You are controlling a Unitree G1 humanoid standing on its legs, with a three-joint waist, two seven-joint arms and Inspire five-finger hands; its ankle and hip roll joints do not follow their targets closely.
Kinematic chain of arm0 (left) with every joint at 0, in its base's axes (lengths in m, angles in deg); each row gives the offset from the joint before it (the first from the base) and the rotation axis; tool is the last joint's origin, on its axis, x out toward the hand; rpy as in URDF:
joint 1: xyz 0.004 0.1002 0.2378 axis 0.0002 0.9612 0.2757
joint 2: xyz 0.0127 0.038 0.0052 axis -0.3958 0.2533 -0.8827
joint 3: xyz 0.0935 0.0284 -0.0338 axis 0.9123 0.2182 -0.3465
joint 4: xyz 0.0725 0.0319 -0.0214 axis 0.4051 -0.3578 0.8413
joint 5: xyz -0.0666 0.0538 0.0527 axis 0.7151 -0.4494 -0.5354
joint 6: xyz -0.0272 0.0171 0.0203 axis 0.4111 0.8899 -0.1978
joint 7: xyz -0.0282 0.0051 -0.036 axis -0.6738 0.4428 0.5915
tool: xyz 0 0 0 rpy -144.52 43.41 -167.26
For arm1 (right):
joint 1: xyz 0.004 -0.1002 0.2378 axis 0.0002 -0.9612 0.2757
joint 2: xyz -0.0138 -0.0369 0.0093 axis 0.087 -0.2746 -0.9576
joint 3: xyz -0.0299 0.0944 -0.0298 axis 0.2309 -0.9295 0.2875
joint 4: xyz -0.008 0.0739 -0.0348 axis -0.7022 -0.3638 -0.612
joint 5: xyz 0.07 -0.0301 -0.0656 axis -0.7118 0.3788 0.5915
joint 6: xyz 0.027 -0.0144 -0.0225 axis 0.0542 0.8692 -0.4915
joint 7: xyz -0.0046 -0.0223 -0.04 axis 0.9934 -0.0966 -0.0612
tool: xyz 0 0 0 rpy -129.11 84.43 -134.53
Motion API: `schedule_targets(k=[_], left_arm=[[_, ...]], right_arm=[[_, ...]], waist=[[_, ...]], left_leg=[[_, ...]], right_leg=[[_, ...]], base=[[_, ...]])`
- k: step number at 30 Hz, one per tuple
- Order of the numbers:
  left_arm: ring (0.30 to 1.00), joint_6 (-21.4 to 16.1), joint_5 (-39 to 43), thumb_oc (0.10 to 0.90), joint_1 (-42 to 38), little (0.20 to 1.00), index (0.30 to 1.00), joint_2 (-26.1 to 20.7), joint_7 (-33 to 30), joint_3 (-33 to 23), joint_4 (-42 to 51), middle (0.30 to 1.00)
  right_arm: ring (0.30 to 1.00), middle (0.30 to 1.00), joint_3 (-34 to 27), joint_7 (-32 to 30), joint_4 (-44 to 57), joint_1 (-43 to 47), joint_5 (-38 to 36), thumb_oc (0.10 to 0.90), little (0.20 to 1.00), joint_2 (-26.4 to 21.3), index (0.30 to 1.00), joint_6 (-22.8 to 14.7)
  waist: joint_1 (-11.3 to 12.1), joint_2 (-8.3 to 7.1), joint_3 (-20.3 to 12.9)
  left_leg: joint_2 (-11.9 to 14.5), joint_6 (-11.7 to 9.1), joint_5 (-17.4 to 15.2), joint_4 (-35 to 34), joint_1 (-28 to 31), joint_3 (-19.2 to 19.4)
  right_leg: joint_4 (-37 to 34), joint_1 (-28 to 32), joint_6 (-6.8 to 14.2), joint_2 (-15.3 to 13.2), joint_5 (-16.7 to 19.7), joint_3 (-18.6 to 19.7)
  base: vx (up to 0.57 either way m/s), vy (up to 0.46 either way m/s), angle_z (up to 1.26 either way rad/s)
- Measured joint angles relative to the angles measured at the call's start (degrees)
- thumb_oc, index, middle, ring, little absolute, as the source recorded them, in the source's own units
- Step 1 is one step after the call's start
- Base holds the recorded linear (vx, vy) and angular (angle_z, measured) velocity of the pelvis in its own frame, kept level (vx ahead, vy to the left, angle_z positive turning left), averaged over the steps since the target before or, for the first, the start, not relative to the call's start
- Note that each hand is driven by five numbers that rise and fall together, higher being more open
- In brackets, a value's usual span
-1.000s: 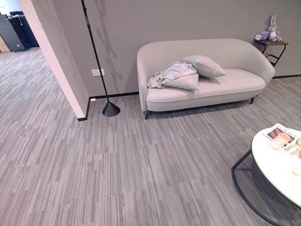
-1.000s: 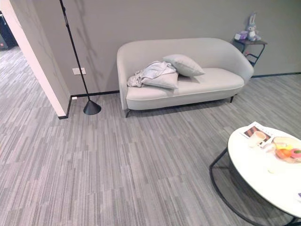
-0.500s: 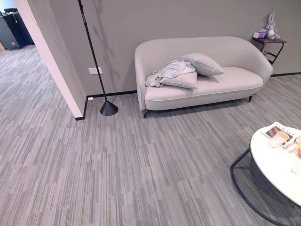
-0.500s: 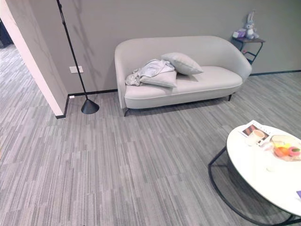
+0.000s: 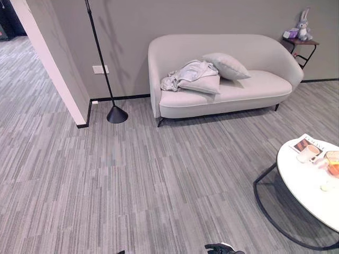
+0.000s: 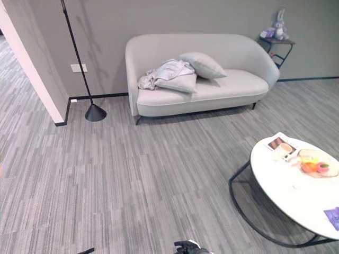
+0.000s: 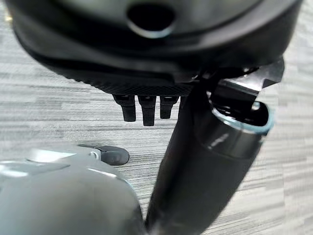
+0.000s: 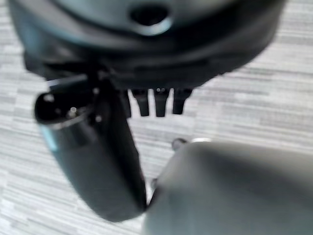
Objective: Hang the clothes on the sofa on the clothes rack.
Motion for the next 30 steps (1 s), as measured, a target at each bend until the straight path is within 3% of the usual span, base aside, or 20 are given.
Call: schedule_targets(k=[3, 4, 6, 8, 10, 12, 13, 15, 16, 17, 18, 19, 20, 23, 25, 26, 27, 28, 29, 30], left_arm=[[0.900, 0.00, -1.18, 0.800, -1.86, 0.900, 0.900, 0.16, -0.02, 0.05, 0.07, 0.900], [0.900, 0.00, -1.48, 0.800, -2.15, 0.900, 0.900, 0.47, 0.05, 0.17, 0.04, 0.900], [0.900, 0.03, -1.87, 0.800, -2.16, 0.900, 0.900, 0.41, -0.35, 0.45, -0.09, 0.900], [0.900, 0.10, -2.01, 0.800, -1.95, 0.900, 0.900, 0.41, -0.57, 0.53, -0.55, 0.900], [0.900, 0.11, -2.44, 0.800, -1.92, 0.900, 0.900, 0.36, -0.61, 0.51, -1.17, 0.900], [0.900, 0.13, -2.76, 0.800, -1.72, 0.900, 0.900, 0.41, -0.53, 0.40, -3.07, 0.900], [0.900, 0.19, -3.27, 0.800, -1.94, 0.900, 0.900, 0.50, -0.55, -0.26, -4.59, 0.900], [0.900, 0.09, -3.62, 0.800, -1.98, 0.900, 0.900, 0.51, -0.48, -0.27, -6.30, 0.900], [0.900, 0.44, -3.69, 0.800, -0.48, 0.900, 0.900, 0.49, -0.22, -0.20, -7.24, 0.900], [0.900, 0.49, -3.76, 0.800, -0.48, 0.900, 0.900, 1.34, -0.18, -0.11, -7.11, 0.900], [0.900, 0.50, -3.79, 0.800, -0.61, 0.900, 0.900, 2.15, -0.06, -0.14, -7.01, 0.900], [0.900, 0.31, -4.30, 0.800, -1.16, 0.900, 0.900, 3.08, 0.86, -0.07, -7.21, 0.900], [0.900, 0.10, -4.67, 0.800, -1.97, 0.900, 0.900, 3.14, 1.16, -0.18, -7.09, 0.900], [0.900, -0.52, -4.41, 0.800, -2.52, 0.900, 0.900, 3.54, 1.12, -0.16, -5.79, 0.900], [0.900, -0.97, -3.95, 0.800, -3.12, 0.900, 0.900, 4.38, 0.49, -0.28, -4.04, 0.900], [0.900, -1.11, -3.92, 0.800, -3.13, 0.900, 0.900, 4.63, 0.31, -0.28, -2.33, 0.900], [0.900, -1.11, -3.42, 0.800, -3.35, 0.900, 0.900, 4.11, 0.14, -1.61, -0.40, 0.900], [0.900, -1.25, -3.33, 0.800, -4.62, 0.900, 0.900, 3.59, 0.14, -1.08, 0.94, 0.900], [0.900, -2.04, -2.94, 0.800, -5.93, 0.900, 0.900, 2.82, -0.03, -0.35, 2.47, 0.900], [0.900, -2.50, -2.79, 0.800, -6.47, 0.900, 0.900, 2.10, 0.16, -0.20, 2.71, 0.900]], right_arm=[[0.900, 0.900, -0.48, -0.58, 0.02, 1.19, -0.05, 0.800, 0.900, -0.01, 0.900, -0.04], [0.900, 0.900, -0.66, -0.61, 0.28, 2.29, -0.67, 0.800, 0.900, -0.51, 0.900, -0.14], [0.900, 0.900, -1.68, -0.60, 0.55, 2.84, -0.91, 0.800, 0.900, -0.58, 0.900, -0.33], [0.900, 0.900, -3.09, -1.63, 0.25, 2.74, -1.08, 0.800, 0.900, -0.55, 0.900, -0.53], [0.900, 0.900, -5.09, -1.87, 0.23, 2.34, -2.66, 0.800, 0.900, -1.05, 0.900, -0.85], [0.900, 0.900, -7.51, -1.69, -0.16, 1.35, -5.72, 0.800, 0.900, -0.93, 0.900, -2.45], [0.900, 0.900, -10.15, -1.04, -0.35, 1.32, -7.51, 0.800, 0.900, -0.65, 0.900, -2.41], [0.900, 0.900, -13.52, -0.62, -2.33, 0.61, -8.69, 0.800, 0.900, -0.36, 0.900, -2.30], [0.900, 0.900, -14.72, -0.01, -2.24, -0.80, -10.41, 0.800, 0.900, -0.32, 0.900, -2.31], [0.900, 0.900, -13.84, 0.59, -2.58, -1.41, -10.42, 0.800, 0.900, -1.56, 0.900, -1.94], [0.900, 0.900, -13.60, 0.58, -2.72, -1.58, -10.43, 0.800, 0.900, -2.21, 0.900, -1.80], [0.900, 0.900, -14.03, 0.60, -4.28, -0.97, -10.44, 0.800, 0.900, -3.35, 0.900, -1.64], [0.900, 0.900, -13.26, 0.57, -4.65, -0.43, -10.49, 0.800, 0.900, -3.98, 0.900, -0.64], [0.900, 0.900, -6.40, 0.57, -3.72, -1.97, -9.76, 0.800, 0.900, -3.31, 0.900, -0.11], [0.900, 0.900, -3.34, 0.54, -1.09, -3.47, -8.57, 0.800, 0.900, -2.40, 0.900, -0.59], [0.900, 0.900, -1.42, 0.30, 0.31, -3.49, -6.97, 0.800, 0.900, -2.24, 0.900, -0.19], [0.900, 0.900, -0.31, 0.26, 0.89, -3.00, -6.46, 0.800, 0.900, -2.39, 0.900, -0.23], [0.900, 0.900, 0.16, 0.28, 1.54, -3.06, -5.71, 0.800, 0.900, -2.30, 0.900, -0.07], [0.900, 0.900, 0.12, 0.08, -0.10, -1.78, -5.15, 0.800, 0.900, -2.08, 0.900, 0.09], [0.900, 0.900, 0.56, -0.16, -0.87, -0.72, -4.58, 0.800, 0.900, -1.60, 0.900, 0.63]], waist=[[0.04, 0.70, 2.02], [-0.09, 1.84, 3.33], [-1.32, 2.26, 3.87], [-0.87, 1.25, 3.51], [-0.90, 0.60, 3.23], [-2.28, -0.23, 2.70], [-3.25, -0.78, 1.93], [-4.83, -0.48, 1.77], [-6.46, -0.36, 0.18], [-6.12, 2.01, -0.35], [-5.85, 2.81, -0.55], [-5.93, 4.68, -0.75], [-6.11, 4.83, -0.99], [-5.35, 3.45, -3.73], [-4.22, 1.86, -3.27], [-3.52, 1.05, -3.40], [-2.92, -0.23, -2.64], [-2.77, -1.79, -1.32], [-0.83, -2.81, 0.40], [0.11, -3.58, 0.90]], left_leg=[[-0.17, 0.72, -0.18, -0.49, 0.29, -0.01], [0.70, 1.24, 0.58, -1.39, 1.32, 0.21], [0.20, 3.15, -0.65, -1.05, 2.22, -0.25], [-0.56, 4.27, -1.48, -1.97, 4.33, -0.54], [-0.57, 3.23, -2.40, -1.89, 4.73, -0.83], [0.21, 1.38, -4.21, -1.80, 5.91, -0.67], [0.97, 0.04, -5.88, -1.84, 6.58, -0.79], [2.66, -2.41, -8.70, -1.82, 8.93, -0.80], [5.87, -5.50, -11.13, -1.86, 12.59, -1.55], [8.87, -7.48, -11.92, -1.72, 14.59, -1.73], [10.10, -8.03, -11.74, -1.39, 14.81, -1.91], [12.74, -11.32, -9.51, 1.10, 14.17, -3.12], [14.32, -13.84, -6.56, 3.94, 13.11, -5.61], [17.60, -17.30, 4.25, 10.18, 10.49, -11.74], [17.51, -17.37, 8.99, 21.46, 4.89, -12.78], [17.65, -16.49, 19.77, 28.88, 0.62, -13.70], [16.81, -9.54, 28.01, 36.22, -3.03, -13.69], [15.76, -7.68, 29.49, 46.87, -8.90, -12.92], [14.76, -7.62, 18.96, 54.08, -12.76, -9.67], [11.89, -6.63, 9.54, 53.74, -15.50, -8.02]], right_leg=[[6.22, -2.79, 1.49, -0.45, -1.01, -0.16], [14.31, -6.33, 2.74, -0.82, -2.11, -0.93], [25.61, -10.94, 6.28, -5.12, -4.67, -3.51], [30.22, -13.28, 7.08, -11.74, -4.34, -4.92], [23.99, -14.29, 8.84, -14.59, -3.29, -5.14], [8.08, -14.68, 10.34, -15.12, 2.08, -3.30], [-6.71, -14.28, 11.06, -14.34, 7.53, -0.28], [-10.03, -16.63, 12.63, -14.70, 13.23, -0.09], [-9.43, -16.40, 11.35, -13.95, 13.84, -2.73], [-7.36, -15.97, 9.28, -11.30, 19.24, -3.19], [-6.38, -15.94, 8.74, -10.25, 19.62, -3.13], [-4.88, -14.90, 6.83, -8.31, 17.40, -4.04], [-4.85, -13.17, 5.11, -7.72, 17.20, -4.97], [-7.36, -8.22, 2.07, -3.59, 12.97, -6.40], [-7.45, -6.11, -1.44, -2.30, 10.74, -7.75], [-7.06, -4.19, -3.29, -0.81, 8.57, -7.78], [-7.54, -2.11, -4.86, -0.92, 7.61, -7.07], [-8.53, 0.21, -5.49, -1.87, 6.30, -6.91], [-8.56, 2.38, -5.82, -2.49, 5.79, -6.16], [-8.54, 3.66, -6.64, -3.46, 3.22, -5.57]], base=[[0.05, 0.111, -0.06], [0.07, 0.055, -0.07], [0.14, 0.048, 0.13], [0.26, -0.076, 0.10], [0.32, -0.178, 0.01], [0.56, -0.293, -0.05], [0.59, -0.260, -0.01], [0.47, -0.216, 0.11], [0.51, -0.300, 0.16], [0.64, -0.410, 0.18], [0.56, -0.409, 0.09], [0.38, -0.332, 0.33], [0.35, -0.345, 0.43], [0.37, -0.413, 0.28], [0.40, -0.493, 0.15], [0.38, -0.491, 0.01], [0.38, -0.452, 0.19], [0.31, -0.174, 0.05], [0.31, -0.174, 0.01], [0.34, -0.113, 0.05]])
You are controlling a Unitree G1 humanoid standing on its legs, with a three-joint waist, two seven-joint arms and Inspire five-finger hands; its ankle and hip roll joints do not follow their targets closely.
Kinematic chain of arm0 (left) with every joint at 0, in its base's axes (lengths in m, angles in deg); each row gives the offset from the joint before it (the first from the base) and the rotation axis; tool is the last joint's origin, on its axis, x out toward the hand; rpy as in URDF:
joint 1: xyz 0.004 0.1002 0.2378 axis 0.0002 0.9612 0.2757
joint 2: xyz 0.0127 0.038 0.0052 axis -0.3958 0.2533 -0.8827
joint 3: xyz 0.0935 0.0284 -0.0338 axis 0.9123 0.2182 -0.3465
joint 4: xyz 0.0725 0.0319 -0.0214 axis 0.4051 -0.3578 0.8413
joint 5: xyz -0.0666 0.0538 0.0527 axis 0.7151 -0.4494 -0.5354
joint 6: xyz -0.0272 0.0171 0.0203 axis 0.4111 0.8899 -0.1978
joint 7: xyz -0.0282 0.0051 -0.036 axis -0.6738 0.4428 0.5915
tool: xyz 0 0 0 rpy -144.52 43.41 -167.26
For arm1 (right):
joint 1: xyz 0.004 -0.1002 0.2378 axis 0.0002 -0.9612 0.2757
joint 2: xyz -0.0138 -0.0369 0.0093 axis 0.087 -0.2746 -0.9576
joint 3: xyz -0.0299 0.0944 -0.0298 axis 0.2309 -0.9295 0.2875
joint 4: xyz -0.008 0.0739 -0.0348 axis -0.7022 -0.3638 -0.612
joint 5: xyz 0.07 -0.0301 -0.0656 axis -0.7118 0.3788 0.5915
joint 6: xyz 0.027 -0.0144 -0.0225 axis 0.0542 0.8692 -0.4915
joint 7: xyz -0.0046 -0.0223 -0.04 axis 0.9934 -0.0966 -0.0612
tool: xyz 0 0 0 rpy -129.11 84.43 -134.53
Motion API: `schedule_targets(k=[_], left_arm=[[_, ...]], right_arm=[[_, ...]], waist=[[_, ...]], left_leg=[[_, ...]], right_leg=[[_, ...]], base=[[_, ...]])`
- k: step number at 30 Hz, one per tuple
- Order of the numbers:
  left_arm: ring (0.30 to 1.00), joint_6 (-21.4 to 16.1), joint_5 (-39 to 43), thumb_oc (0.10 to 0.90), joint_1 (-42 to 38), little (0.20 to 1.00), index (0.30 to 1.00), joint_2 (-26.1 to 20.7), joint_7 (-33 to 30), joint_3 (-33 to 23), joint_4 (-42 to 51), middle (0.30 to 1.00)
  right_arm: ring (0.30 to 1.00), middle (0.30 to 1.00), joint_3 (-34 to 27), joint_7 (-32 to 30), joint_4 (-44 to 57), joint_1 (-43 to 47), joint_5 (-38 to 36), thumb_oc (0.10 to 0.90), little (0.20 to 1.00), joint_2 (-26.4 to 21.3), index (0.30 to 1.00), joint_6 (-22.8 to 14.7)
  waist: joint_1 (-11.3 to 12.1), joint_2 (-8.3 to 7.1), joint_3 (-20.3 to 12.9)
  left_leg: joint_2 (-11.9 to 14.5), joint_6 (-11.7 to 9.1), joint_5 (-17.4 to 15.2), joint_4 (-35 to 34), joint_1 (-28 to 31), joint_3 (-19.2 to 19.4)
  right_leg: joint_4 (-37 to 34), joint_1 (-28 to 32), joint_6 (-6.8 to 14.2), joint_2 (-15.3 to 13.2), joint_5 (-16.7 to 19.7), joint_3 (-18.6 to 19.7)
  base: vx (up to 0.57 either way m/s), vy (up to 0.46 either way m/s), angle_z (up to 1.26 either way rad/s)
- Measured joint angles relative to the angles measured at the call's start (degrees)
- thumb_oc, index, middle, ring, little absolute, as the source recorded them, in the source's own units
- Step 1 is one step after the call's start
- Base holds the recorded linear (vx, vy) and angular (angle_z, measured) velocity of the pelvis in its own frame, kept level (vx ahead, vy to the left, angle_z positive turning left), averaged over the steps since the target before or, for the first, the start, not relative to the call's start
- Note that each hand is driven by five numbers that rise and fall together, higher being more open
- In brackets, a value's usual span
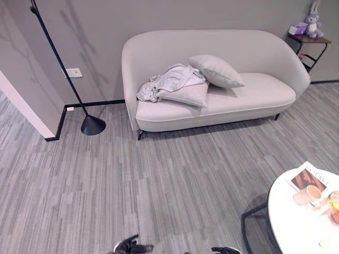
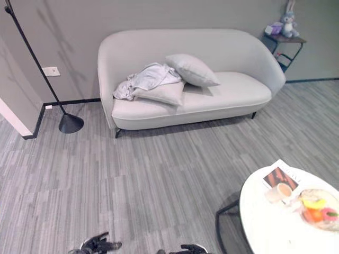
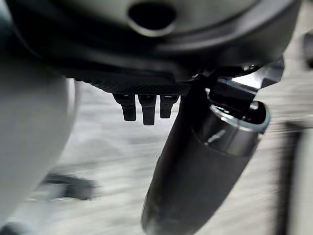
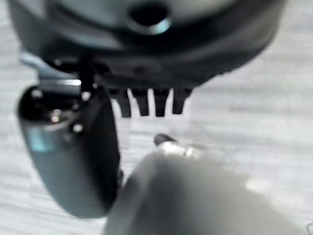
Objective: Hang the clothes on the sofa on the clothes rack.
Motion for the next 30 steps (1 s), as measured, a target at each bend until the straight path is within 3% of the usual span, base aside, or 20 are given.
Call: schedule_targets(k=[1, 2, 5, 7, 9, 11, 12, 13, 14, 16, 17, 19, 20, 21, 22, 24, 26, 28, 29, 30], left_arm=[[0.900, -0.07, 0.46, 0.800, -1.88, 0.900, 0.900, -0.22, 0.18, 0.26, -0.05, 0.900], [0.900, -0.21, 1.08, 0.800, -3.00, 0.900, 0.900, -0.24, -0.13, 1.27, 0.15, 0.900], [0.900, 0.28, 2.60, 0.800, -2.06, 0.900, 0.900, -0.07, -0.15, -0.70, -1.80, 0.900], [0.900, 0.73, 5.37, 0.800, 0.90, 0.900, 0.900, 0.51, -1.25, -5.37, -3.36, 0.900], [0.900, 1.39, 5.99, 0.800, 4.70, 0.900, 0.900, -0.51, -2.57, -5.43, -3.47, 0.900], [0.900, 1.64, 6.29, 0.800, 6.18, 0.900, 0.900, -3.62, -2.69, -8.54, -5.58, 0.900], [0.900, 1.95, 7.26, 0.800, 7.17, 0.900, 0.900, -3.54, -2.85, -9.78, -5.11, 0.900], [0.900, 2.40, 8.16, 0.800, 7.01, 0.900, 0.900, -3.45, -2.68, -10.52, -7.22, 0.900], [0.900, 2.85, 8.70, 0.800, 6.85, 0.900, 0.900, -2.97, -3.11, -11.62, -7.68, 0.900], [0.900, 3.97, 8.23, 0.800, 7.48, 0.900, 0.900, -2.80, -4.57, -10.23, -7.03, 0.900], [0.900, 3.77, 8.19, 0.800, 7.78, 0.900, 0.900, -3.18, -4.63, -7.95, -5.90, 0.900], [0.900, 3.26, 7.11, 0.800, 5.91, 0.900, 0.900, -3.71, -4.68, -5.01, -3.50, 0.900], [0.900, 3.60, 5.94, 0.800, 5.10, 0.900, 0.900, -3.57, -5.00, -1.34, -2.40, 0.900], [0.900, 2.64, 4.06, 0.800, 3.66, 0.900, 0.900, -2.46, -4.68, 0.11, -0.78, 0.900], [0.900, 2.49, 3.64, 0.800, 2.20, 0.900, 0.900, -1.38, -4.78, 1.13, -0.23, 0.900], [0.900, 2.13, 3.49, 0.800, -1.52, 0.900, 0.900, -1.08, -5.12, 1.66, -0.11, 0.900], [0.900, 0.48, 3.25, 0.800, -1.42, 0.900, 0.900, -1.06, -4.77, 1.80, 0.28, 0.900], [0.900, 0.16, 3.00, 0.800, -1.63, 0.900, 0.900, -0.99, -5.19, 1.81, -0.90, 0.900], [0.900, 0.20, 2.26, 0.800, -0.74, 0.900, 0.900, -1.09, -6.01, 2.42, -1.79, 0.900], [0.900, 0.84, 1.49, 0.800, 0.55, 0.900, 0.900, -1.11, -5.98, 2.50, -2.95, 0.900]], right_arm=[[0.900, 0.900, 0.20, -0.23, 0.15, 0.49, 0.29, 0.800, 0.900, -0.38, 0.900, 0.21], [0.900, 0.900, 0.10, -0.59, -0.07, 1.08, 0.46, 0.800, 0.900, -0.40, 0.900, 0.36], [0.900, 0.900, 0.41, -0.76, -0.47, 2.03, 0.50, 0.800, 0.900, -1.62, 0.900, -0.17], [0.900, 0.900, 2.96, -0.83, -0.68, 0.86, 1.01, 0.800, 0.900, -2.08, 0.900, -0.70], [0.900, 0.900, 4.62, -0.18, 0.50, -1.94, 2.61, 0.800, 0.900, -2.01, 0.900, -0.80], [0.900, 0.900, 8.46, -1.63, 1.36, -3.09, 5.71, 0.800, 0.900, 0.85, 0.900, 0.13], [0.900, 0.900, 8.03, -1.77, 2.30, -2.31, 6.98, 0.800, 0.900, 1.82, 0.900, -0.12], [0.900, 0.900, 7.70, -1.83, 2.90, -2.96, 8.47, 0.800, 0.900, 2.98, 0.900, -0.31], [0.900, 0.900, 7.72, -1.74, 3.22, -2.57, 9.18, 0.800, 0.900, 3.46, 0.900, -0.58], [0.900, 0.900, 7.66, -1.33, 4.28, -2.11, 10.47, 0.800, 0.900, 3.96, 0.900, -1.56], [0.900, 0.900, 7.31, -1.24, 5.17, -1.86, 10.74, 0.800, 0.900, 4.08, 0.900, -1.58], [0.900, 0.900, 6.60, -1.45, 5.71, -1.82, 11.55, 0.800, 0.900, 4.26, 0.900, -1.69], [0.900, 0.900, 5.68, -1.80, 5.40, -1.03, 11.88, 0.800, 0.900, 4.09, 0.900, -1.79], [0.900, 0.900, 4.55, -2.12, 6.08, -0.58, 12.60, 0.800, 0.900, 2.44, 0.900, -1.60], [0.900, 0.900, 4.23, -2.40, 8.29, -1.12, 12.65, 0.800, 0.900, 1.24, 0.900, -1.51], [0.900, 0.900, 2.98, -3.12, 15.41, -1.33, 12.58, 0.800, 0.900, -1.59, 0.900, -1.72], [0.900, 0.900, 3.95, -3.69, 16.30, -1.42, 12.69, 0.800, 0.900, -1.94, 0.900, -2.37], [0.900, 0.900, 5.71, -4.56, 18.47, -2.53, 12.74, 0.800, 0.900, -2.38, 0.900, -2.50], [0.900, 0.900, 5.85, -4.46, 19.18, -1.99, 12.90, 0.800, 0.900, -1.39, 0.900, -2.29], [0.900, 0.900, 6.04, -4.50, 19.84, -1.96, 13.67, 0.800, 0.900, -1.41, 0.900, -2.12]], waist=[[0.30, -1.63, 0.55], [1.54, -1.00, 1.61], [3.17, 3.48, 2.21], [4.18, 6.04, 1.88], [5.86, 5.81, 0.69], [5.13, -1.67, -0.70], [6.13, -2.95, -1.45], [6.09, -4.53, -1.83], [6.32, -4.48, -1.80], [5.96, -2.38, -1.92], [6.06, -2.18, -2.15], [4.91, -2.32, -2.88], [4.08, -1.12, -2.52], [3.03, 2.66, -3.51], [2.37, 4.13, -3.21], [-0.99, 7.67, -0.94], [-1.36, 4.09, -0.30], [-2.46, 1.99, -1.07], [-2.52, -1.19, -0.85], [-3.22, -1.56, -0.99]], left_leg=[[-3.29, 0.18, -5.57, -0.05, -5.66, 0.80], [-5.51, 0.93, -7.67, -4.80, -8.56, 2.39], [-6.59, 0.79, -8.31, -30.73, -11.35, 11.35], [-8.10, -1.58, -7.05, -44.09, -11.07, 15.07], [-10.27, 3.34, -9.00, -45.22, -8.63, 16.39], [-14.53, 6.82, -4.94, -45.23, -6.34, 16.50], [-14.58, 10.94, -1.29, -45.85, -4.73, 15.50], [-15.50, 10.65, -2.04, -47.50, -1.87, 15.28], [-15.46, 10.85, -2.64, -49.14, 1.32, 15.28], [-14.99, 11.19, -3.54, -54.45, 9.52, 15.24], [-15.35, 10.86, -3.15, -55.84, 11.11, 15.12], [-16.48, 12.56, -7.36, -55.08, 13.56, 12.84], [-16.72, 13.58, -7.56, -54.83, 15.00, 11.76], [-15.37, 13.97, -8.79, -54.70, 17.74, 9.79], [-14.56, 13.22, -10.09, -54.57, 18.41, 7.25], [-10.36, 11.35, -10.59, -53.76, 18.95, 3.31], [-11.64, 7.26, -11.82, -53.98, 23.18, 3.49], [-11.71, 8.07, -17.70, -52.05, 23.54, -0.62], [-11.81, 6.93, -19.00, -53.43, 25.65, -3.01], [-10.60, 5.65, -20.29, -53.84, 27.66, -5.02]], right_leg=[[0.24, 1.07, 1.60, -1.44, -1.72, 0.26], [0.11, 1.84, 2.58, -2.11, -2.32, 0.45], [-1.45, 6.01, 4.88, 0.11, -4.79, -1.45], [-1.37, 8.80, 5.60, 1.52, -7.19, -0.93], [-0.89, 13.25, 8.42, 2.38, -10.30, 1.08], [0.80, 15.88, 9.90, -1.87, -12.79, 0.36], [5.23, 14.90, 9.92, -1.85, -12.43, 1.81], [9.89, 14.75, 10.59, -2.63, -11.12, 2.95], [16.50, 13.32, 12.45, -3.31, -10.12, 3.71], [39.72, 5.46, 19.18, -5.28, -1.25, 3.71], [50.26, 0.52, 20.55, -7.42, 2.28, 3.29], [57.28, -6.26, 20.56, -10.11, 1.20, 2.70], [62.90, -8.73, 19.96, -12.30, 0.81, 0.18], [58.72, -12.21, 18.27, -11.69, -3.03, -1.16], [56.04, -14.21, 15.49, -10.38, -6.30, -1.75], [39.27, -18.19, 11.34, -2.32, -10.86, -0.14], [29.18, -23.24, 12.17, -2.68, -6.64, 0.61], [14.31, -23.89, 15.19, -0.06, -4.37, 13.27], [8.08, -26.20, 15.22, -1.70, -1.50, 17.41], [9.52, -25.98, 14.80, -2.47, -1.19, 16.46]], base=[[0.41, -0.011, 0.19], [0.58, -0.008, 0.05], [0.43, -0.002, -0.20], [0.25, -0.006, -0.39], [0.47, 0.026, -0.43], [0.46, 0.062, 0.26], [0.62, 0.134, 0.27], [0.71, 0.227, 0.12], [0.52, 0.213, 0.03], [0.35, 0.170, -0.08], [0.38, 0.179, 0.13], [0.32, 0.133, 0.35], [0.45, -0.044, 0.56], [0.55, -0.096, 0.58], [0.45, -0.125, 0.65], [0.32, -0.190, 1.19], [0.52, -0.294, 1.04], [0.37, -0.175, 1.00], [0.46, -0.241, 1.31], [0.46, -0.282, 1.35]])
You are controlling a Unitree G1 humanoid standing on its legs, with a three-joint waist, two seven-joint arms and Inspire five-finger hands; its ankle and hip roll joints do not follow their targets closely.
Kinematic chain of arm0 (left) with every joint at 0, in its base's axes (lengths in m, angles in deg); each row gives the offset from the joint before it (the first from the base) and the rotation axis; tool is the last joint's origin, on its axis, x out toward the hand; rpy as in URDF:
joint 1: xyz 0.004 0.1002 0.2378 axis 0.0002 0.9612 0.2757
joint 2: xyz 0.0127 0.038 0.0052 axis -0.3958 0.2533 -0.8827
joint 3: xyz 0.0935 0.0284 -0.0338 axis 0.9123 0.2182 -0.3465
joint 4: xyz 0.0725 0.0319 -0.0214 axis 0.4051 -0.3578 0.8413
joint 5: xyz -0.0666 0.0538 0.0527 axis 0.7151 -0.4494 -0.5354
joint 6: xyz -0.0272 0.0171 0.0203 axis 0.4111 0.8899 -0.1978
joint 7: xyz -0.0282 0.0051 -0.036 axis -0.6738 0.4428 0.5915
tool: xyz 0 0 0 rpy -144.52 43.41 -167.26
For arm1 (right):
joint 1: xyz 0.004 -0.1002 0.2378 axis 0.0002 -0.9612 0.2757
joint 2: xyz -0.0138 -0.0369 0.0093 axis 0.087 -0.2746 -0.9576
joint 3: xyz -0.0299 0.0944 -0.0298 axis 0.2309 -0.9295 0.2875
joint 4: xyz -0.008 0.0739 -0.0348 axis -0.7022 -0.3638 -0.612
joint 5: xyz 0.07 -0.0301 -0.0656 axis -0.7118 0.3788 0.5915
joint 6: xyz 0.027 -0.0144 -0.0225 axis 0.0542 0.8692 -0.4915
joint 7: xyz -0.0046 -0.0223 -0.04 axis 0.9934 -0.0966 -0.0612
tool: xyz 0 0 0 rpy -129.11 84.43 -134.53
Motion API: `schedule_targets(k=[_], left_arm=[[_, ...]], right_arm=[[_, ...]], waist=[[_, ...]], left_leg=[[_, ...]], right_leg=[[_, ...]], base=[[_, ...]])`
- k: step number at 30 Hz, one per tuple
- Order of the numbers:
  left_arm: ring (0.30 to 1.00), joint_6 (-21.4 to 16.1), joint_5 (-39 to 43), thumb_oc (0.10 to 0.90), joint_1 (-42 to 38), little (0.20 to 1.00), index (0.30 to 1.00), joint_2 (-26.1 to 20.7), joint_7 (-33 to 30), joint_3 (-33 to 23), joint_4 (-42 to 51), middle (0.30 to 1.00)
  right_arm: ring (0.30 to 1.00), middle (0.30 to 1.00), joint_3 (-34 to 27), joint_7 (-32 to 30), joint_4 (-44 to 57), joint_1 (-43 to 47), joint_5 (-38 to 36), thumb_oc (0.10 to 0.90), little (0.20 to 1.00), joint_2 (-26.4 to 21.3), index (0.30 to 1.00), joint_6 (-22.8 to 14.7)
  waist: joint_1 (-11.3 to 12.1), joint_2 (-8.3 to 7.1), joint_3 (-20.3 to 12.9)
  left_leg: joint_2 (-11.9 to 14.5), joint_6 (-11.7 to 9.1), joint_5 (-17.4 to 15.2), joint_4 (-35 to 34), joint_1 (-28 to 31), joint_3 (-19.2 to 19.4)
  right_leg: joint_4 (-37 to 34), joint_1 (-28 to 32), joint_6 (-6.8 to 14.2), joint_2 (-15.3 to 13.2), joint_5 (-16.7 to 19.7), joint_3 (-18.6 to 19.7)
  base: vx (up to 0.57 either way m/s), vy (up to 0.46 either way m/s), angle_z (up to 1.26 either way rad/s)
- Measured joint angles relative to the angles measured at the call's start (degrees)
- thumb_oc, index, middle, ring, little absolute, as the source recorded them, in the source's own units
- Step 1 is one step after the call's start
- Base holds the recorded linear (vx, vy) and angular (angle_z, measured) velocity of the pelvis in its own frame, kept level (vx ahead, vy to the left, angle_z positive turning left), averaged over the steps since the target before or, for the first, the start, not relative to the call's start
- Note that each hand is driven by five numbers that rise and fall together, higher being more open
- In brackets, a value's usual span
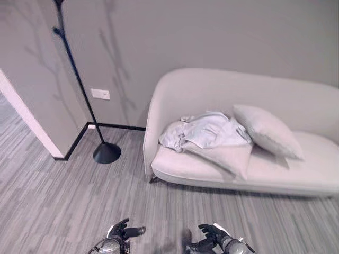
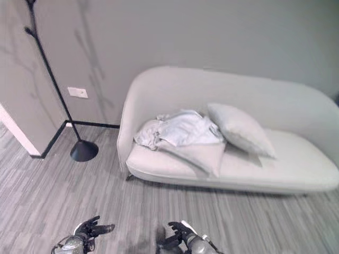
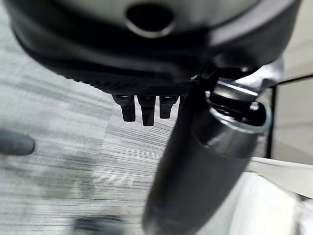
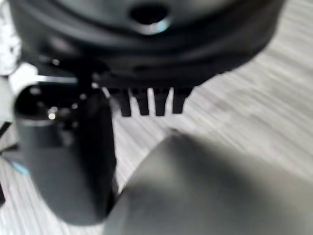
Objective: Hang the clothes on the sofa on the clothes rack.
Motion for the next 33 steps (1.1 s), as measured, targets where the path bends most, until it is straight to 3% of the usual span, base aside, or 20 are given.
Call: schedule_targets(k=[1, 2, 4, 5, 8, 9, 10, 12, 13, 17, 18, 19, 21, 24, 25, 26, 27, 30, 31, 33], left_arm=[[0.900, 0.66, -0.59, 0.800, 2.40, 0.900, 0.900, 1.69, 0.06, -0.05, -0.25, 0.900], [0.900, 1.21, -0.74, 0.800, 3.04, 0.900, 0.900, 2.25, 0.14, -0.12, 0.01, 0.900], [0.900, 0.95, 0.10, 0.800, 4.19, 0.900, 0.900, 4.02, 0.12, -5.33, 0.36, 0.900], [0.900, 0.95, 0.68, 0.800, 4.32, 0.900, 0.900, 4.16, -0.01, -5.63, 0.48, 0.900], [0.900, 0.95, 0.64, 0.800, 4.18, 0.900, 0.900, 4.10, 0.27, -5.44, 0.98, 0.900], [0.900, 0.47, 0.69, 0.800, 3.99, 0.900, 0.900, 4.04, 0.22, -6.31, 2.35, 0.900], [0.900, -0.01, 0.82, 0.800, 3.95, 0.900, 0.900, 3.12, 0.14, -6.79, 3.46, 0.900], [0.900, -0.75, 1.26, 0.800, 3.93, 0.900, 0.900, 1.21, -0.35, -7.56, 3.46, 0.900], [0.900, -0.80, 1.31, 0.800, 3.82, 0.900, 0.900, 1.04, -0.46, -7.50, 3.66, 0.900], [0.900, -0.90, 2.39, 0.800, 3.98, 0.900, 0.900, 0.70, -1.25, -9.21, 5.11, 0.900], [0.900, -0.89, 3.29, 0.800, 4.67, 0.900, 0.900, 1.32, -1.41, -9.66, 4.10, 0.900], [0.900, -0.91, 4.04, 0.800, 4.42, 0.900, 0.900, 1.79, -1.39, -9.75, 3.59, 0.900], [0.900, -1.04, 5.18, 0.800, 4.37, 0.900, 0.900, 2.61, -1.28, -11.86, 3.54, 0.900], [0.900, -0.76, 5.11, 0.800, 5.48, 0.900, 0.900, 2.61, -1.41, -12.05, 1.70, 0.900], [0.900, -0.66, 4.34, 0.800, 6.76, 0.900, 0.900, 2.56, -1.66, -11.18, 1.84, 0.900], [0.900, -0.69, 3.42, 0.800, 7.80, 0.900, 0.900, 2.61, -2.01, -10.64, 2.45, 0.900], [0.900, -0.73, 0.38, 0.800, 8.68, 0.900, 0.900, -0.31, -2.26, -8.92, 4.41, 0.900], [0.900, -1.22, -2.85, 0.800, 6.90, 0.900, 0.900, -2.48, -1.25, -9.11, 1.77, 0.900], [0.900, -1.45, -2.84, 0.800, 8.92, 0.900, 0.900, -3.01, -1.39, -9.20, 2.11, 0.900], [0.900, -1.12, -2.87, 0.800, 10.32, 0.900, 0.900, -3.15, -1.33, -9.20, 1.97, 0.900]], right_arm=[[0.900, 0.900, -0.98, -0.38, 0.21, 0.53, 1.52, 0.800, 0.900, -0.71, 0.900, 0.21], [0.900, 0.900, -0.88, -0.54, 1.55, 0.19, 2.69, 0.800, 0.900, -2.44, 0.900, 0.47], [0.900, 0.900, -0.21, -0.41, 8.19, 0.22, 5.54, 0.800, 0.900, -7.29, 0.900, 1.66], [0.900, 0.900, -0.68, -1.01, 11.20, 0.25, 6.25, 0.800, 0.900, -9.33, 0.900, 0.84], [0.900, 0.900, -1.53, -1.75, 21.70, 0.39, 8.90, 0.800, 0.900, -15.65, 0.900, 1.30], [0.900, 0.900, -4.54, -2.09, 32.30, -1.96, 10.19, 0.800, 0.900, -19.70, 0.900, 2.07], [0.900, 0.900, -6.38, -2.51, 37.54, -3.69, 10.46, 0.800, 0.900, -20.54, 0.900, 1.32], [0.900, 0.900, -8.66, -5.38, 42.71, -3.26, 11.28, 0.800, 0.900, -21.29, 0.900, -1.62], [0.900, 0.900, -9.10, -6.23, 43.12, -2.90, 11.80, 0.800, 0.900, -20.89, 0.900, -2.15], [0.900, 0.900, -11.88, -7.52, 47.02, -2.89, 15.26, 0.800, 0.900, -21.90, 0.900, -2.51], [0.900, 0.900, -13.60, -9.16, 46.41, -3.72, 15.98, 0.800, 0.900, -21.58, 0.900, -2.52], [0.900, 0.900, -14.57, -9.99, 45.60, -3.69, 16.93, 0.800, 0.900, -21.90, 0.900, -2.24], [0.900, 0.900, -15.48, -11.30, 42.23, -3.31, 19.39, 0.800, 0.900, -22.83, 0.900, -1.93], [0.900, 0.900, -15.57, -12.63, 38.61, -4.97, 22.85, 0.800, 0.900, -23.79, 0.900, -0.99], [0.900, 0.900, -16.09, -13.79, 36.45, -5.69, 24.56, 0.800, 0.900, -23.87, 0.900, -0.74], [0.900, 0.900, -17.31, -14.49, 34.65, -6.44, 25.90, 0.800, 0.900, -24.04, 0.900, -0.40], [0.900, 0.900, -17.80, -15.08, 31.97, -6.90, 29.50, 0.800, 0.900, -25.85, 0.900, 0.43], [0.900, 0.900, -19.40, -16.62, 24.97, -4.82, 33.92, 0.800, 0.900, -27.90, 0.900, -1.74], [0.900, 0.900, -20.63, -17.11, 22.07, -3.99, 34.26, 0.800, 0.900, -27.82, 0.900, 0.12], [0.900, 0.900, -21.10, -17.77, 22.21, -3.82, 34.28, 0.800, 0.900, -27.85, 0.900, 0.69]], waist=[[-0.01, 2.09, 0.80], [0.03, 3.39, 0.60], [1.46, 6.48, 0.00], [1.58, 6.40, 0.02], [1.45, 5.62, 0.17], [1.43, 4.68, 0.52], [1.53, 3.20, 1.09], [1.44, 1.06, 1.89], [1.36, 0.39, 1.96], [0.48, 1.14, 3.27], [0.67, 2.15, 3.39], [0.95, 3.26, 3.65], [2.30, 5.33, 4.20], [2.02, 7.20, 2.73], [1.35, 8.00, 2.05], [1.26, 9.06, 1.37], [1.54, 5.16, 1.14], [2.39, 3.42, 0.85], [2.69, 2.56, -0.27], [1.92, 1.71, -0.35]], left_leg=[[3.65, -1.98, -1.30, 2.40, 2.29, -1.36], [5.45, -3.74, -0.42, 5.41, 2.56, 0.01], [9.07, -6.42, 1.71, 9.00, 2.38, 1.60], [9.10, -7.29, 2.54, 11.17, 1.85, 1.58], [7.88, -8.71, 3.45, 16.03, -1.73, -0.14], [7.25, -12.86, 7.05, 26.04, -6.79, -1.68], [6.45, -13.94, 7.17, 32.66, -10.43, -1.23], [6.54, -11.85, 6.04, 40.60, -17.99, 1.09], [6.72, -10.56, 5.27, 40.78, -19.83, 2.76], [10.65, -10.03, 6.24, 21.96, -24.12, 9.19], [12.32, -11.49, 10.59, 5.04, -23.27, 11.79], [12.66, -12.23, 12.89, -1.86, -23.66, 11.99], [12.52, -11.00, 15.38, -2.03, -24.97, 12.71], [11.06, -10.68, 15.63, -0.50, -23.16, 12.61], [10.23, -10.15, 15.30, 0.12, -21.57, 12.87], [10.08, -8.15, 18.16, -1.08, -20.36, 12.94], [4.56, -4.06, 20.10, -1.79, -19.06, 14.46], [1.86, -2.19, 16.98, -1.88, -15.58, 15.02], [1.11, -2.04, 16.40, -1.86, -15.25, 15.49], [0.72, -2.06, 16.49, -1.83, -15.66, 15.51]], right_leg=[[4.85, 1.25, -0.89, 1.52, 6.28, -3.25], [4.53, 4.06, -6.28, 3.49, 10.46, -4.05], [2.59, 7.52, -7.80, 6.72, 8.39, -6.02], [1.20, 9.43, -10.27, 7.21, 9.72, -5.98], [-4.48, 14.56, -11.44, 7.63, 9.09, -7.12], [-7.96, 17.92, -11.91, 7.66, 9.20, -8.27], [-8.89, 18.77, -11.52, 6.88, 9.82, -8.35], [-10.47, 21.23, -13.15, 6.80, 9.14, -9.60], [-10.46, 21.48, -13.54, 6.77, 9.43, -10.04], [-10.89, 22.41, -12.39, 6.48, 7.06, -12.07], [-10.90, 23.15, -10.74, 6.52, 5.77, -12.53], [-10.90, 23.34, -10.53, 6.51, 5.14, -12.82], [-10.91, 24.56, -9.92, 6.58, 4.80, -13.06], [-10.92, 26.98, -9.35, 5.93, 2.77, -13.40], [-10.74, 28.05, -7.99, 5.48, 2.12, -13.57], [-10.47, 28.41, -6.90, 5.49, 2.10, -13.48], [-10.45, 29.18, -3.76, -0.25, 1.20, -12.36], [-10.28, 32.29, -1.38, -3.20, 1.42, -12.12], [-9.70, 31.98, 0.18, -4.13, 0.33, -12.12], [-10.40, 32.04, 0.48, -4.35, 0.10, -12.20]], base=[[0.65, -0.428, 1.41], [0.46, -0.301, 1.11], [0.31, -0.206, 0.38], [0.24, -0.174, 0.02], [0.20, -0.191, 0.29], [0.13, -0.191, 0.50], [0.07, -0.116, 0.44], [0.09, -0.025, 0.26], [0.09, 0.029, 0.25], [0.16, 0.127, 0.31], [0.24, 0.218, 0.22], [0.16, 0.146, 0.20], [0.19, 0.155, -0.05], [0.23, 0.171, 0.01], [0.08, 0.074, 0.08], [0.11, 0.106, 0.01], [0.18, 0.163, 0.00], [0.13, 0.088, -0.06], [0.07, 0.016, -0.16], [0.05, 0.011, -0.07]])
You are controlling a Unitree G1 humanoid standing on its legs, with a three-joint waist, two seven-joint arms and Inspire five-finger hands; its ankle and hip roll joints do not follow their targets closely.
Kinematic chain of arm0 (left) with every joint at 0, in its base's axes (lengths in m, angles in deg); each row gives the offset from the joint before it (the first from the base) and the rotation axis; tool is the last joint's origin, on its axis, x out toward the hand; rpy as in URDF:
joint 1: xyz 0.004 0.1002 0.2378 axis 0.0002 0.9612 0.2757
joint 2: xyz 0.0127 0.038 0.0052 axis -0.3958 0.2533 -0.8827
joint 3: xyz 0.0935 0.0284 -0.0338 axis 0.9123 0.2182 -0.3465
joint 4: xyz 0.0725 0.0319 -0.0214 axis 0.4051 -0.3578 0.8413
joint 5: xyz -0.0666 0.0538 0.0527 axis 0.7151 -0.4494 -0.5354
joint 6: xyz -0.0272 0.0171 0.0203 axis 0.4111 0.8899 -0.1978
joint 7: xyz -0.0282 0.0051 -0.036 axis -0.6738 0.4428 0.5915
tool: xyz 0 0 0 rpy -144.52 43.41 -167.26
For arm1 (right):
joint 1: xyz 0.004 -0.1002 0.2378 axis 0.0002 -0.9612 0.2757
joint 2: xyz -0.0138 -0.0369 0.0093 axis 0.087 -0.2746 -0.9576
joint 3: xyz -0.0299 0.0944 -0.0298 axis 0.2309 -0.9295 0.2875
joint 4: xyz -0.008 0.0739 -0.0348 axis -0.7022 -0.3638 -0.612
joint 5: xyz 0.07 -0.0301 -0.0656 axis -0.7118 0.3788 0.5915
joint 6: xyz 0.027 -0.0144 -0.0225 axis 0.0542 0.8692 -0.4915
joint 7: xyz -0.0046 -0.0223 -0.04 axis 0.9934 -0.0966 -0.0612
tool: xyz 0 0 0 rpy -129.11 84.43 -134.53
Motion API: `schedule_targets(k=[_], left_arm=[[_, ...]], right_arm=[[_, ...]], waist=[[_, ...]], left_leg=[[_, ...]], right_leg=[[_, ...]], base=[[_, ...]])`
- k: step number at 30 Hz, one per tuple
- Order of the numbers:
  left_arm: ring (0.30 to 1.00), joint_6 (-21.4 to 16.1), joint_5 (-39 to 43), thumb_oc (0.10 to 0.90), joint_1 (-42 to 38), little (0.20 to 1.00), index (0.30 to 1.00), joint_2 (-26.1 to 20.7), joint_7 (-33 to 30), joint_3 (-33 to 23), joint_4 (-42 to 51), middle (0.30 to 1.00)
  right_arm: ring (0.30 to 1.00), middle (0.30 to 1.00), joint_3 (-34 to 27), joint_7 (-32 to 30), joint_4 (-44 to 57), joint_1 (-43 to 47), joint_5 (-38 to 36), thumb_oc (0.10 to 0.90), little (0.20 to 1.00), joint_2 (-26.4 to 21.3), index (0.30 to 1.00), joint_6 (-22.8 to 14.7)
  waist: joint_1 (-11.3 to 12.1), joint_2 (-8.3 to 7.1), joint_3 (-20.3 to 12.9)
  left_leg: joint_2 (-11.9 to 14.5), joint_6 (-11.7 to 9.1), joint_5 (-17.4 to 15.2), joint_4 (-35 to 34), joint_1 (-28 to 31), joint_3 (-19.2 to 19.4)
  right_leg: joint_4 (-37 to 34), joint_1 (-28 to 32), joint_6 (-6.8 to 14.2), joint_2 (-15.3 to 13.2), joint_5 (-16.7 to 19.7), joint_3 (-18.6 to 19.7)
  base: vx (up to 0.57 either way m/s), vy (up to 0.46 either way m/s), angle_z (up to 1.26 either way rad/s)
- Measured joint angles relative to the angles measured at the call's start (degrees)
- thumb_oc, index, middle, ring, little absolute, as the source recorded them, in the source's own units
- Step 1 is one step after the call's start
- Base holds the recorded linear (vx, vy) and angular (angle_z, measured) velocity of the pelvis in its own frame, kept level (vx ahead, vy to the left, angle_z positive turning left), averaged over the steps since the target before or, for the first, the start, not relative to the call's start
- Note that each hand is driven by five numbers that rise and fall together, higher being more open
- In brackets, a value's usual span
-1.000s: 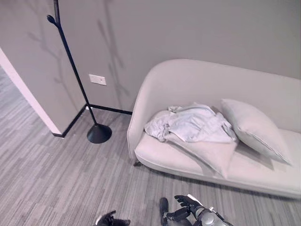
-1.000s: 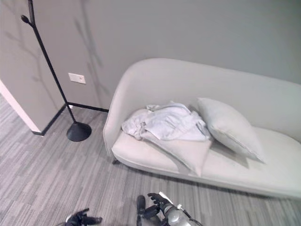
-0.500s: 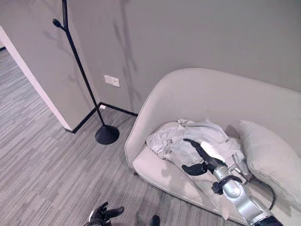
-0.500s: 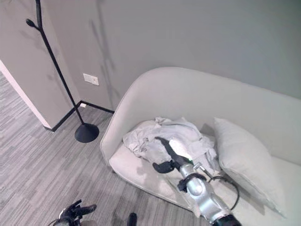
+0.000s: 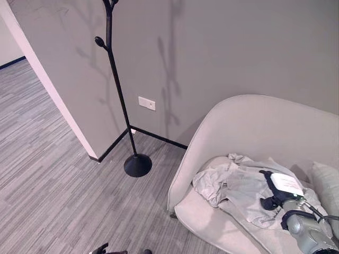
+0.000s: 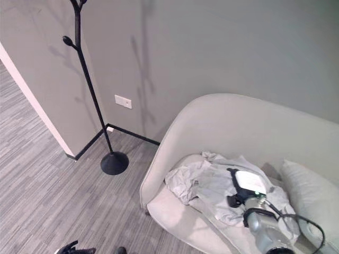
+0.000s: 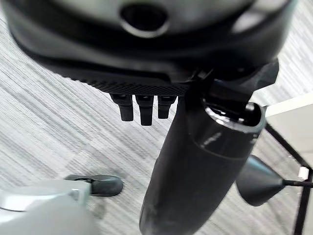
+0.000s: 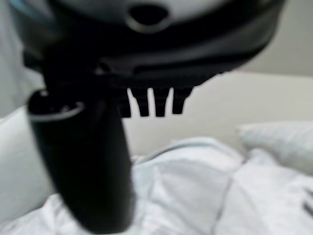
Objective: Hang the clothes on the sofa on the clothes rack.
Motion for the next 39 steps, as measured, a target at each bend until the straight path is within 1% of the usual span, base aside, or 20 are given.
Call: schedule_targets(k=[1, 3, 4, 7, 9, 10, 11, 14, 15, 18, 19, 21, 22, 24, 25, 29, 33, 36, 37, 39], left_arm=[[0.900, -0.08, -0.43, 0.800, 0.77, 0.900, 0.900, 1.32, 0.10, 0.15, 0.16, 0.900], [0.900, -0.47, -0.51, 0.800, 0.95, 0.900, 0.900, 1.46, -0.08, 0.10, 0.96, 0.900], [0.900, -0.51, -0.57, 0.800, 0.80, 0.900, 0.900, 1.49, -0.06, 0.15, 1.12, 0.900], [0.900, -1.73, -0.50, 0.800, 0.18, 0.900, 0.900, 1.02, -0.27, 2.38, 1.98, 0.900], [0.900, -1.84, -0.48, 0.800, -1.35, 0.900, 0.900, 1.67, -0.14, 2.46, 2.94, 0.900], [0.900, -2.30, 0.52, 0.800, -1.08, 0.900, 0.900, 2.09, -1.12, 3.67, 3.24, 0.900], [0.900, -2.33, 0.66, 0.800, -1.61, 0.900, 0.900, 2.06, -1.37, 4.48, 3.39, 0.900], [0.900, -2.32, 0.78, 0.800, -2.25, 0.900, 0.900, 2.18, -1.63, 4.75, 3.98, 0.900], [0.900, -2.28, 1.10, 0.800, -1.99, 0.900, 0.900, 2.06, -2.37, 4.97, 3.86, 0.900], [0.900, -2.31, 1.40, 0.800, -2.69, 0.900, 0.900, 1.91, -3.00, 6.47, 4.26, 0.900], [0.900, -2.44, 1.84, 0.800, -3.13, 0.900, 0.900, 1.87, -3.93, 7.64, 5.25, 0.900], [0.900, -2.71, 1.83, 0.800, -5.00, 0.900, 0.900, 1.87, -4.07, 9.34, 5.76, 0.900], [0.900, -3.05, 1.79, 0.800, -6.90, 0.900, 0.900, 1.55, -5.17, 11.47, 7.38, 0.900], [0.900, -3.65, 1.61, 0.800, -8.83, 0.900, 0.900, 1.18, -6.55, 15.27, 8.08, 0.900], [0.900, -4.11, 0.57, 0.800, -11.56, 0.900, 0.900, 0.66, -7.49, 18.13, 9.93, 0.900], [0.900, -4.57, -2.46, 0.800, -13.49, 0.900, 0.900, -0.10, -9.98, 21.21, 12.25, 0.900], [0.900, -4.95, -6.61, 0.800, -15.11, 0.900, 0.900, 0.16, -10.86, 25.26, 15.71, 0.900], [0.900, -5.02, -9.03, 0.800, -15.95, 0.900, 0.900, 0.03, -11.35, 28.44, 18.72, 0.900], [0.900, -5.16, -10.20, 0.800, -16.50, 0.900, 0.900, 0.17, -11.36, 29.35, 18.94, 0.900], [0.900, -5.08, -12.05, 0.800, -16.68, 0.900, 0.900, -0.28, -12.41, 30.78, 20.07, 0.900]], right_arm=[[0.900, 0.900, 1.32, -0.07, 0.94, 0.38, 0.06, 0.800, 0.900, -0.55, 0.900, 0.14], [0.900, 0.900, 7.19, -0.21, 1.33, 4.32, 0.74, 0.800, 0.900, -1.03, 0.900, -0.21], [0.900, 0.900, 8.50, -0.24, 1.32, 5.46, 0.82, 0.800, 0.900, -1.03, 0.900, -0.49], [0.900, 0.900, 19.21, -1.06, -9.03, 15.37, 0.92, 0.800, 0.900, 0.30, 0.900, -1.27], [0.900, 0.900, 20.15, -0.88, -11.26, 16.78, 0.91, 0.800, 0.900, 0.45, 0.900, -1.65], [0.900, 0.900, 22.70, -1.68, -16.83, 21.45, 0.44, 0.800, 0.900, 3.37, 0.900, -1.17], [0.900, 0.900, 24.26, -1.73, -19.42, 24.05, 0.39, 0.800, 0.900, 3.96, 0.900, -1.18], [0.900, 0.900, 25.20, -2.18, -21.62, 27.86, 0.21, 0.800, 0.900, 5.41, 0.900, -1.29], [0.900, 0.900, 26.40, -2.28, -23.79, 29.87, -0.49, 0.800, 0.900, 7.06, 0.900, -1.15], [0.900, 0.900, 26.61, -3.50, -26.61, 31.23, -1.05, 0.800, 0.900, 8.77, 0.900, -1.06], [0.900, 0.900, 26.67, -4.98, -31.80, 33.80, -1.73, 0.800, 0.900, 11.18, 0.900, -0.32], [0.900, 0.900, 27.30, -5.27, -35.44, 35.25, -2.11, 0.800, 0.900, 12.09, 0.900, 0.59], [0.900, 0.900, 27.81, -6.36, -39.44, 37.84, -2.67, 0.800, 0.900, 14.18, 0.900, 1.41], [0.900, 0.900, 28.33, -8.11, -42.12, 39.50, -3.19, 0.800, 0.900, 14.95, 0.900, 2.32], [0.900, 0.900, 26.15, -10.24, -43.65, 42.38, -4.35, 0.800, 0.900, 14.70, 0.900, 4.96], [0.900, 0.900, 24.79, -15.27, -41.31, 43.14, -5.35, 0.800, 0.900, 15.63, 0.900, 7.53], [0.900, 0.900, 25.43, -17.06, -43.08, 43.47, -5.86, 0.800, 0.900, 16.73, 0.900, 8.60], [0.900, 0.900, 27.20, -16.99, -48.18, 44.21, -6.31, 0.800, 0.900, 18.31, 0.900, 8.90], [0.900, 0.900, 27.69, -16.46, -48.52, 43.96, -6.36, 0.800, 0.900, 18.39, 0.900, 9.01], [0.900, 0.900, 28.74, -18.86, -48.77, 44.05, -6.34, 0.800, 0.900, 19.16, 0.900, 10.86]], waist=[[-0.16, 0.07, -0.01], [0.49, 0.23, 0.02], [0.89, 0.31, 0.05], [2.51, 0.67, 0.43], [4.62, 1.40, 1.53], [5.97, 1.83, 2.49], [6.50, 2.27, 3.80], [8.16, 2.95, 6.08], [8.35, 2.87, 6.65], [10.04, 2.92, 7.62], [10.07, 2.94, 8.80], [11.15, 3.41, 9.80], [11.13, 3.63, 12.01], [11.10, 4.11, 12.75], [11.07, 4.79, 14.79], [10.96, 4.55, 15.83], [10.97, 4.68, 15.94], [11.28, 5.76, 16.55], [11.63, 6.49, 17.16], [11.78, 7.24, 17.87]], left_leg=[[0.16, -0.15, 0.10, -0.01, -0.18, -0.03], [1.05, -0.80, 0.54, -0.04, -1.53, -0.29], [1.28, -1.12, 0.77, -0.04, -2.01, -0.40], [2.31, -1.96, 1.96, -0.02, -4.98, -1.86], [2.62, -1.96, 3.10, 0.00, -7.21, -3.20], [2.82, -1.87, 3.82, 0.01, -8.28, -4.02], [2.95, -1.93, 4.14, 0.02, -9.10, -4.39], [2.91, -1.97, 4.92, 0.03, -10.78, -5.09], [2.63, -1.90, 5.00, 0.04, -11.41, -5.92], [2.32, -1.76, 5.14, 0.05, -12.48, -6.30], [2.29, -1.72, 5.26, 0.05, -12.54, -6.55], [2.16, -1.79, 5.52, 0.05, -13.97, -7.15], [2.09, -1.77, 5.74, 0.06, -15.06, -7.34], [1.98, -1.72, 5.99, 0.07, -16.80, -7.73], [1.58, -1.60, 6.47, 0.08, -18.55, -8.35], [1.85, -1.60, 6.47, 0.09, -19.16, -8.43], [1.83, -1.62, 6.58, 0.10, -20.60, -8.59], [1.66, -1.65, 6.80, 0.88, -23.05, -9.18], [1.64, -1.65, 6.81, 0.98, -23.60, -9.13], [1.67, -1.62, 6.83, 1.16, -24.74, -9.09]], right_leg=[[0.00, -0.20, -0.30, 0.13, -0.21, -0.09], [0.00, -1.32, -0.69, 1.07, -0.45, -0.10], [0.00, -1.76, -0.80, 1.33, -0.46, -0.11], [-0.02, -4.10, -1.28, 2.76, -0.14, -0.75], [0.02, -5.41, -2.01, 3.40, 0.42, -2.13], [0.00, -6.30, -2.20, 3.73, 0.61, -2.62], [0.00, -6.86, -2.32, 3.96, 0.73, -3.18], [0.01, -8.15, -2.47, 4.12, 1.00, -3.78], [0.01, -8.42, -2.45, 3.96, 0.98, -4.57], [0.01, -9.14, -2.40, 3.84, 0.94, -4.90], [0.00, -9.24, -2.32, 3.80, 0.88, -4.89], [0.01, -10.29, -2.32, 3.85, 0.88, -5.30], [0.01, -11.24, -2.28, 3.87, 0.91, -5.58], [0.01, -12.70, -2.22, 3.88, 0.98, -6.15], [0.02, -14.08, -2.21, 3.70, 1.25, -6.58], [0.02, -14.66, -2.10, 3.94, 1.13, -6.40], [0.01, -16.15, -2.07, 3.90, 1.10, -6.35], [0.01, -17.89, -2.06, 3.92, 1.13, -6.55], [0.02, -18.42, -2.04, 3.93, 1.28, -6.52], [0.01, -19.64, -1.94, 3.88, 1.51, -6.43]], base=[[0.00, 0.000, 0.00], [-0.02, -0.024, 0.04], [-0.07, -0.031, 0.02], [-0.06, -0.012, 0.20], [-0.08, 0.006, 0.39], [-0.06, 0.013, 0.28], [-0.05, 0.013, 0.24], [-0.03, 0.018, 0.17], [-0.03, 0.029, 0.21], [-0.03, 0.032, 0.12], [-0.02, 0.021, 0.11], [-0.02, 0.036, 0.14], [-0.02, 0.054, 0.14], [-0.01, 0.047, 0.16], [-0.02, 0.028, 0.18], [-0.02, 0.013, 0.03], [-0.04, 0.033, 0.00], [-0.02, 0.029, 0.08], [-0.03, 0.048, 0.02], [-0.03, 0.046, -0.06]])
